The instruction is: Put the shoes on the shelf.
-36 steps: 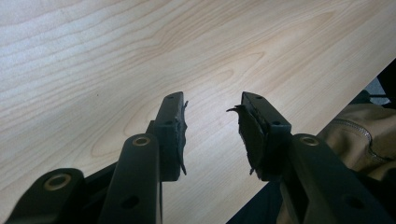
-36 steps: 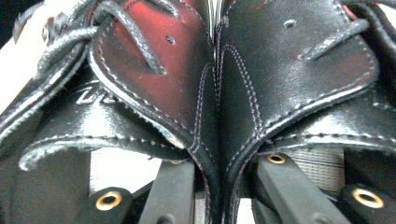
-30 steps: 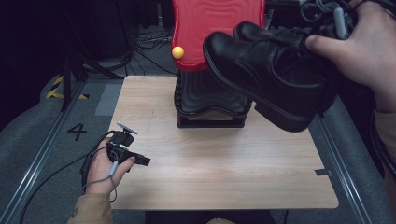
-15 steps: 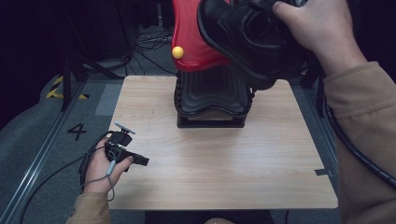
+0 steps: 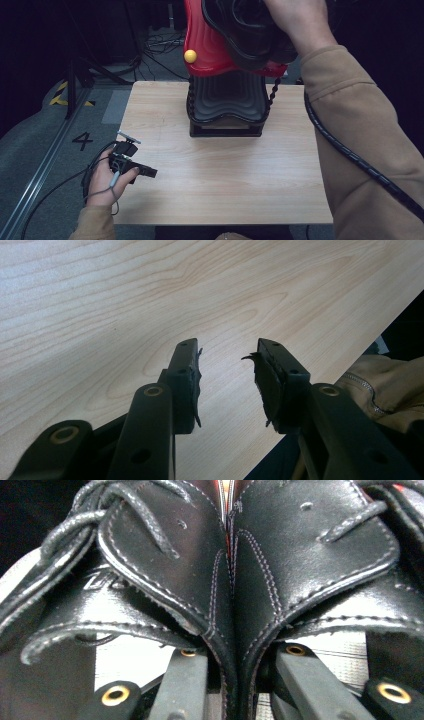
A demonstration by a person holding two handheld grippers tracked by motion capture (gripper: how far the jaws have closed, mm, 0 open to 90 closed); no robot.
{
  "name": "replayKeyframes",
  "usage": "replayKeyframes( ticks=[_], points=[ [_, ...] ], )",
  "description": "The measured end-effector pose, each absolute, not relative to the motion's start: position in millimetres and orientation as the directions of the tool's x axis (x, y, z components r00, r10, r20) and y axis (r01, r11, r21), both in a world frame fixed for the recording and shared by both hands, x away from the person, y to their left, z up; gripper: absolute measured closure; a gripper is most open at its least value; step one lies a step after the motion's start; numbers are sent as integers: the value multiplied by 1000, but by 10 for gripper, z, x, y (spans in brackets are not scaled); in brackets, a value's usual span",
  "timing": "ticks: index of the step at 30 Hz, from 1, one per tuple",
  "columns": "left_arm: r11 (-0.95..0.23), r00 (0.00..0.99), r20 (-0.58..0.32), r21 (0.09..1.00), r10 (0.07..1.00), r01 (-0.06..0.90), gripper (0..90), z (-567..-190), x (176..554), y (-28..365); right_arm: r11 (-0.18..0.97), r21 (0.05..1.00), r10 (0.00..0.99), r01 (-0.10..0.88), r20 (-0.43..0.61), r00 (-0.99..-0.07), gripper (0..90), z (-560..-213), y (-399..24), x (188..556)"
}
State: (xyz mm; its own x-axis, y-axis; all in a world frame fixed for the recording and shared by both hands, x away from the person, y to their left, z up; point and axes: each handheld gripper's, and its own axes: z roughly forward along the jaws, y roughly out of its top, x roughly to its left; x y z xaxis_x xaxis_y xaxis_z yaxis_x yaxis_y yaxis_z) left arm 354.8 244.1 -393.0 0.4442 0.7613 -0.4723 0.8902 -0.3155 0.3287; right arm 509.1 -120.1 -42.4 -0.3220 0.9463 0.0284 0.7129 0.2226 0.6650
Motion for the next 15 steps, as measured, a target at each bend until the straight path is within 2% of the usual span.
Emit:
replayKeyframes(
  ticks=[7,15],
  points=[
    [-300,444,-481,348,756,888,623,-3881,3509,2512,167,682,971,712,13,-240,809,-615,-1008,5328],
    [-300,440,-486,340,755,891,620,-3909,3512,2541,175,704,972,688,-10,-237,808,-639,-860,5362]
  ],
)
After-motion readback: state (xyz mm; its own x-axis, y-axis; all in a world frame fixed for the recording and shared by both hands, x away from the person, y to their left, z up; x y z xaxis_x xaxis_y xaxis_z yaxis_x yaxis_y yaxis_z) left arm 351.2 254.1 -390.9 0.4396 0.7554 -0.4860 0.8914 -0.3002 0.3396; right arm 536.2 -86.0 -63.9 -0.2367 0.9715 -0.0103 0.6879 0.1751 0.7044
